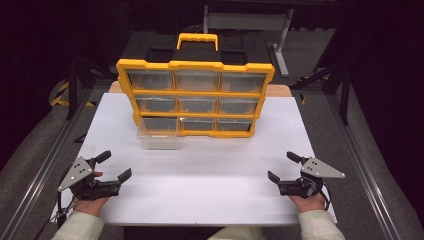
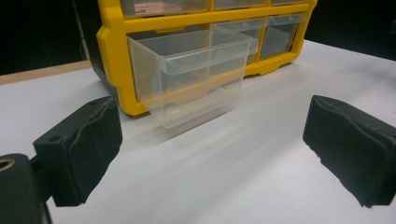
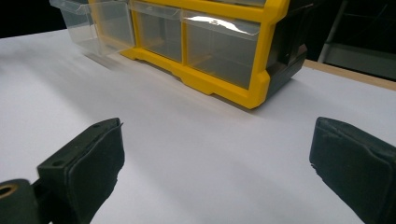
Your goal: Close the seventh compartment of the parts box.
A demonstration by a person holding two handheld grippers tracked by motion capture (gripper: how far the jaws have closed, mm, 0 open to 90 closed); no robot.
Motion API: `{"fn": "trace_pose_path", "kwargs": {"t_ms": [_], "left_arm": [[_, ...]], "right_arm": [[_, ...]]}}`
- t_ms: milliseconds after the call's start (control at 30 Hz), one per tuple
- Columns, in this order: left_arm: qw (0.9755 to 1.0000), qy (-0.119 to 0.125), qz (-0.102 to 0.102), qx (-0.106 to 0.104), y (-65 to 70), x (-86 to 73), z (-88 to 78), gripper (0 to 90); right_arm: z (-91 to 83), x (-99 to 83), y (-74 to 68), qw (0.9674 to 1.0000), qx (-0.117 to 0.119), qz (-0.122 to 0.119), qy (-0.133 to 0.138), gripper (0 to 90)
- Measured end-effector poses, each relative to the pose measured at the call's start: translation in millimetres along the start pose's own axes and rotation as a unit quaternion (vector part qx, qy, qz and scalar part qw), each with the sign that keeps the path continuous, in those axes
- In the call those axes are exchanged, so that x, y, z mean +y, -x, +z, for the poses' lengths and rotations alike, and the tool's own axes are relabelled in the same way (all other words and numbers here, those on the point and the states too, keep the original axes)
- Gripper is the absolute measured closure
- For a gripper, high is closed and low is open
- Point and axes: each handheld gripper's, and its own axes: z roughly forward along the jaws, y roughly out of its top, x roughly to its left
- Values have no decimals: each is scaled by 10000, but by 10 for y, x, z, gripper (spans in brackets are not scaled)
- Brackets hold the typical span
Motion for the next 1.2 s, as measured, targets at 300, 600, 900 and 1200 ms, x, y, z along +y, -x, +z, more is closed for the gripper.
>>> {"fn": "trace_pose_path", "kwargs": {"t_ms": [300, 600, 900, 1200], "left_arm": [[10000, 28, -36, 5, -9, 4, -8, 52], [9999, 56, -91, 3, -15, 21, -12, 52], [9998, 174, -129, -50, -19, 129, 47, 53], [9989, 331, -218, -245, -58, 295, 128, 59]], "right_arm": [[23, -1, -10, 10000, 79, 24, -8, 39], [24, -5, -10, 10000, 76, 49, -17, 39], [36, -9, -4, 9999, 77, 90, -14, 38], [52, -15, 1, 9999, 114, 117, -40, 39]]}}
